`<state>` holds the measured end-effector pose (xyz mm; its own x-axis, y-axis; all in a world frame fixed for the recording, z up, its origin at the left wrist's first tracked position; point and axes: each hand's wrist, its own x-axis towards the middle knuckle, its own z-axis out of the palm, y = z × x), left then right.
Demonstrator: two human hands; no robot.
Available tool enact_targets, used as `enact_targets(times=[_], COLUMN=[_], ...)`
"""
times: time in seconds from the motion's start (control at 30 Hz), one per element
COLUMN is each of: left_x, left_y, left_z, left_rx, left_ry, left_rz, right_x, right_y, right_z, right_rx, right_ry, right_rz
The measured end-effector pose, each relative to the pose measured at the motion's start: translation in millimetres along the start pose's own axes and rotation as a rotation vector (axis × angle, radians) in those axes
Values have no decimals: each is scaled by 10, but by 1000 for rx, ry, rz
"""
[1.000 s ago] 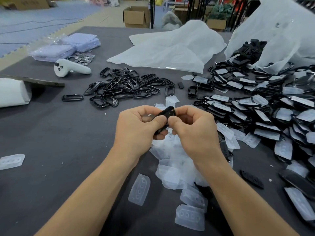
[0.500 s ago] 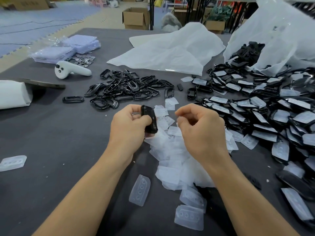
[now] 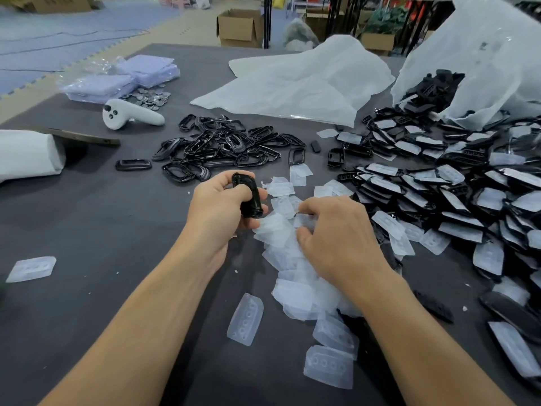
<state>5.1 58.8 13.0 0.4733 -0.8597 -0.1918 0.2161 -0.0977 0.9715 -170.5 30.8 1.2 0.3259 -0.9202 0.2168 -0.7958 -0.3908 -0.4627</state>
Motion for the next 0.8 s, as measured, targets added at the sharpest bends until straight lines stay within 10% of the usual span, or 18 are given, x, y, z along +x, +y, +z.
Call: enact_targets(times=[0.2, 0.5, 0.8], left_x=[-10, -25, -149], left_y=[-12, -41, -99], left_z=[18, 51, 190], left_rx=[29, 90, 143], left_ry=[-8, -61, -117], left_rz=[8, 19, 73], right_x=[6, 58, 61], right_y=[-7, -92, -111], right_z=[17, -142, -165], right_rx=[12, 1057, 1487], right_ry=[53, 127, -110], right_rz=[-63, 279, 522])
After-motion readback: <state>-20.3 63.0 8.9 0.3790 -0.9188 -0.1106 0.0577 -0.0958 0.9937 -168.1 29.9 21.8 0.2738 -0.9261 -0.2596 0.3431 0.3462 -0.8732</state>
